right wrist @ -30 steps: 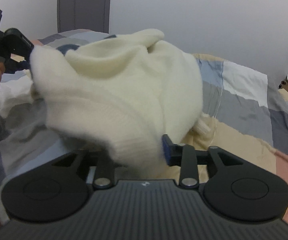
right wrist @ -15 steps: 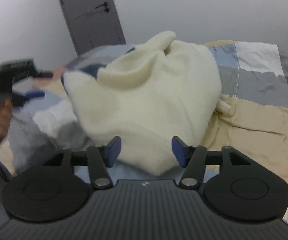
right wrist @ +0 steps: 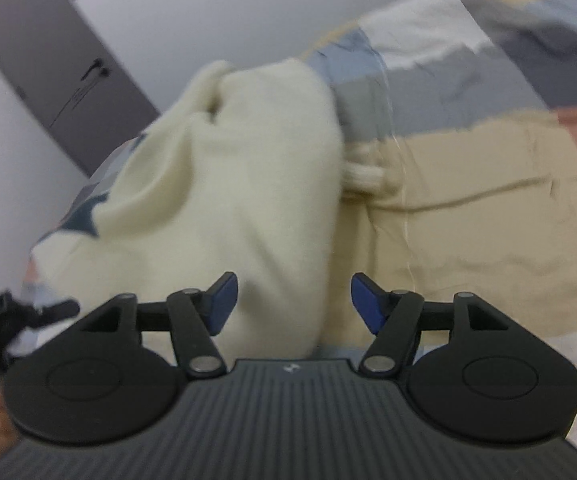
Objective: Fold large clothes
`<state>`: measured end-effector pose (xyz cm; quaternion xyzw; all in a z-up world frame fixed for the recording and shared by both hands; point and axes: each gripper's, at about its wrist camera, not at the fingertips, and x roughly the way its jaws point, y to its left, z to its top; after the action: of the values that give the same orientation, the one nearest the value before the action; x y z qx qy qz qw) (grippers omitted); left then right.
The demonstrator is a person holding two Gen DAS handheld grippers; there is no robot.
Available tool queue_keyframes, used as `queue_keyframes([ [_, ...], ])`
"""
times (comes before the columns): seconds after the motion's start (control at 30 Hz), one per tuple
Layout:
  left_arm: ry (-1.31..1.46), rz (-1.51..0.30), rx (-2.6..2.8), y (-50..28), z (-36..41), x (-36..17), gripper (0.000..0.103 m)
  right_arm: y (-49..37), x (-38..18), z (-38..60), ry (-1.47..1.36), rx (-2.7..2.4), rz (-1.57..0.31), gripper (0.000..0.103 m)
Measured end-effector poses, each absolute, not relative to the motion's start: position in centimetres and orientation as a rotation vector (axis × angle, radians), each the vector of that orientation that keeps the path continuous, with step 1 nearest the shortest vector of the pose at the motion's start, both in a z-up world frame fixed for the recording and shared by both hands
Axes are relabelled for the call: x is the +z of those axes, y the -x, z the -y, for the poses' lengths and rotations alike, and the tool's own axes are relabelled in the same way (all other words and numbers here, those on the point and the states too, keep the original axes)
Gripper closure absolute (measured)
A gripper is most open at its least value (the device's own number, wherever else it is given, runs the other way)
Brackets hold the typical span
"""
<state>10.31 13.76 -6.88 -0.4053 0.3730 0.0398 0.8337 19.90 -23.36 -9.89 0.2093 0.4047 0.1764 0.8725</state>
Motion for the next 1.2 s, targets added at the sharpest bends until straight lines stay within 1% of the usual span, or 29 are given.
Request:
queue_keyframes([
  [0.13, 0.878, -0.812, 0.064, -11.8, -14.2, -8.0, 0.032, -23.1, -12.7, 23.2, -0.549, 0.418, -0.916, 0.037],
  [0.17, 0.854, -0.82, 0.069, -12.2, -14.2, -8.3, 0.032, -23.5, -13.3, 23.4, -0.585, 0.437, -0.919, 0.036],
  [0.2, 0.836, -0.83, 0.074, -12.8, -14.1, -8.6, 0.032, -24.0, -13.8, 23.5, -0.613, 0.452, -0.908, 0.033],
  [0.27, 0.858, -0.836, 0.049, -14.0, -14.2, -9.3, 0.032, -24.9, -14.7, 23.8, -0.66, 0.47, -0.883, 0.033],
  [0.37, 0.871, -0.815, -0.019, -15.3, -14.2, -9.2, 0.033, -26.1, -15.3, 23.8, -0.703, 0.513, -0.894, 0.032],
  [0.43, 0.868, -0.793, -0.075, -15.8, -14.1, -9.0, 0.032, -26.3, -14.7, 23.4, -0.667, 0.569, -0.884, 0.032],
  [0.47, 0.868, -0.788, -0.084, -16.0, -14.1, -9.0, 0.032, -26.1, -14.4, 23.4, -0.668, 0.608, -0.866, 0.035],
  [0.5, 0.861, -0.787, -0.082, -16.1, -14.1, -9.0, 0.033, -26.0, -14.1, 23.4, -0.708, 0.676, -0.856, 0.041],
  [0.57, 0.85, -0.792, -0.088, -16.4, -14.1, -9.1, 0.033, -25.3, -13.5, 23.2, -0.785, 0.775, -0.834, 0.04],
  [0.63, 0.85, -0.795, -0.062, -16.3, -14.4, -9.3, 0.037, -24.4, -12.6, 23.0, -0.785, 0.803, -0.784, 0.04],
  [0.67, 0.855, -0.794, -0.05, -16.4, -14.4, -9.4, 0.048, -24.1, -12.6, 22.9, -0.789, 0.8, -0.776, 0.04],
  [0.7, 0.864, -0.793, -0.034, -16.4, -14.6, -9.5, 0.063, -23.9, -12.7, 23.0, -0.797, 0.788, -0.778, 0.041],
  [0.73, 0.874, -0.79, -0.019, -16.3, -15.0, -9.6, 0.07, -23.7, -13.1, 23.0, -0.796, 0.755, -0.796, 0.041],
  [0.77, 0.888, -0.781, -0.003, -16.3, -15.4, -9.6, 0.079, -23.9, -13.4, 23.0, -0.778, 0.718, -0.821, 0.049],
  [0.8, 0.902, -0.769, 0.007, -16.2, -15.6, -9.5, 0.085, -23.9, -13.8, 22.9, -0.749, 0.676, -0.843, 0.069],
  [0.83, 0.92, -0.746, 0.008, -16.0, -15.8, -9.3, 0.087, -23.8, -14.1, 22.9, -0.722, 0.625, -0.865, 0.077],
  [0.9, 0.946, -0.697, -0.014, -15.0, -16.3, -8.7, 0.089, -23.6, -14.3, 23.2, -0.731, 0.595, -0.874, 0.082],
  [1.0, 0.971, -0.601, -0.06, -13.4, -16.6, -7.0, 0.09, -22.2, -12.5, 23.7, -0.703, 0.608, -0.79, 0.085],
  [1.13, 0.981, -0.429, -0.147, -10.2, -17.0, -4.0, 0.09, -18.2, -7.1, 23.5, -0.578, 0.674, -0.572, 0.086],
  [1.2, 0.98, -0.394, -0.186, -8.6, -17.2, -2.5, 0.09, -15.9, -4.2, 23.2, -0.501, 0.69, -0.501, 0.086],
])
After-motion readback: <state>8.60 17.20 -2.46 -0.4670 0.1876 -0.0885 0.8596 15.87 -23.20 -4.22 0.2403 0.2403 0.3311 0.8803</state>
